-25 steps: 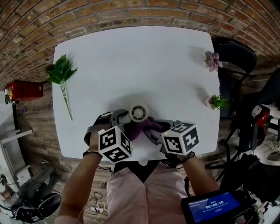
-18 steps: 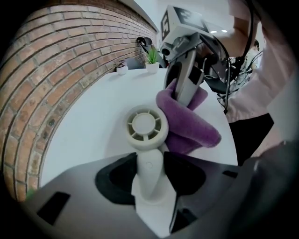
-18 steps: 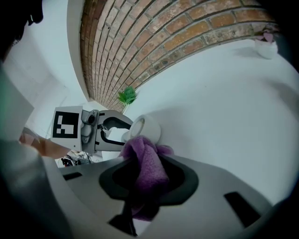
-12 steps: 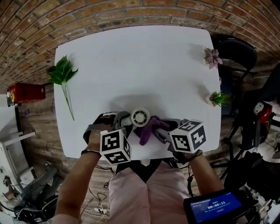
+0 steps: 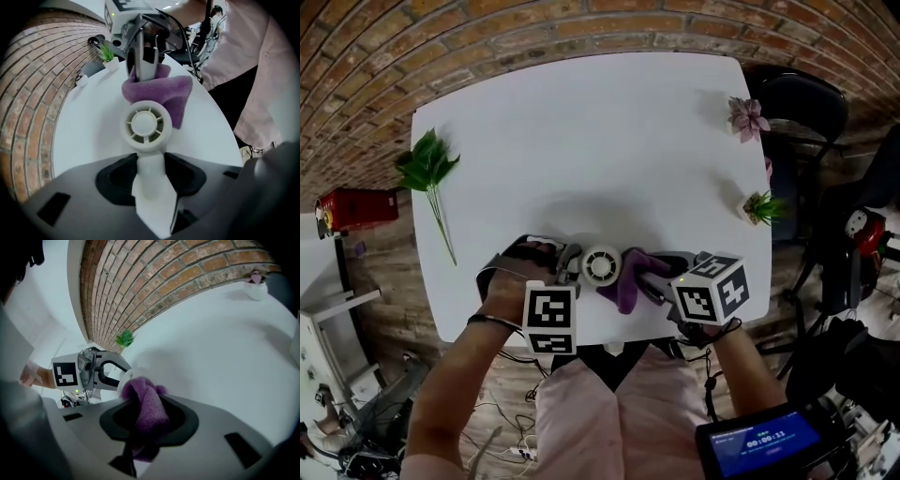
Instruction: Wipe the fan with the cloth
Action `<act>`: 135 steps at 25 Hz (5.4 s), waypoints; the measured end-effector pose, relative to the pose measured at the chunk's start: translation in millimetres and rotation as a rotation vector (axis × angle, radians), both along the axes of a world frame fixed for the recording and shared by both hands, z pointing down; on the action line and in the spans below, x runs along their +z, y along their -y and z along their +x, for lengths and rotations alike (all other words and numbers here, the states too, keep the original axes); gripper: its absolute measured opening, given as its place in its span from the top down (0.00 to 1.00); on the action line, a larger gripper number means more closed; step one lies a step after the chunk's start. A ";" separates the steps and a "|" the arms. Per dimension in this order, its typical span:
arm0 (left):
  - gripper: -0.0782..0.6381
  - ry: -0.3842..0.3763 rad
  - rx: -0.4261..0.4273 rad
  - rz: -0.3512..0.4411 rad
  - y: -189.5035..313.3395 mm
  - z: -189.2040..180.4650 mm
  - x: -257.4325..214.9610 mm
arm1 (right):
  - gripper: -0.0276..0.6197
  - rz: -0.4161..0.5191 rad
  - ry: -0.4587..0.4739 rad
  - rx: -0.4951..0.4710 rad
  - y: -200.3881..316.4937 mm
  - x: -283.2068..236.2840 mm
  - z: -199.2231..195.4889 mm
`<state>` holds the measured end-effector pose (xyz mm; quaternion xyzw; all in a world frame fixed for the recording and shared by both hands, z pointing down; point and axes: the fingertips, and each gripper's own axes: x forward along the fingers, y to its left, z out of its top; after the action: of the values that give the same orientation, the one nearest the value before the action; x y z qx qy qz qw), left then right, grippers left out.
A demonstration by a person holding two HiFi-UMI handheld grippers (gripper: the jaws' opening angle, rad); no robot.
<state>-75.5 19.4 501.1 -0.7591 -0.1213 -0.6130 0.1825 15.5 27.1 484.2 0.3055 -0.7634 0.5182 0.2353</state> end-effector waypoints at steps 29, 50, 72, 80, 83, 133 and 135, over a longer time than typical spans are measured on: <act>0.63 0.051 0.293 0.184 -12.1 8.5 -0.1 | 0.81 0.638 -0.321 -0.965 25.3 -4.9 -36.0; 0.63 0.115 0.137 0.027 -6.1 4.5 3.8 | 0.82 0.796 -0.268 -1.398 0.7 -18.5 -31.0; 0.63 0.076 -0.525 -0.038 18.3 -7.0 8.3 | 0.82 0.668 -0.252 -0.960 -81.2 -21.1 -66.1; 0.58 -0.146 -0.877 -0.402 0.5 -32.6 -13.5 | 0.81 0.613 -0.336 -0.634 -98.3 -55.4 -1.9; 0.53 -0.112 -0.878 -0.515 -25.3 -44.0 -9.2 | 0.81 0.596 -0.312 -0.499 -104.2 -68.8 18.3; 0.30 -0.409 -0.499 -0.224 12.0 47.5 -57.3 | 0.75 0.321 -0.482 -0.403 -64.8 13.4 73.7; 0.30 -0.386 -0.473 -0.215 11.7 48.9 -48.8 | 0.81 0.287 -0.385 -0.367 -68.3 8.7 66.1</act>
<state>-26.7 7.7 452.3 -0.8835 0.0313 -0.4667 -0.0269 81.6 95.5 492.9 0.2853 -0.8127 0.2864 0.4196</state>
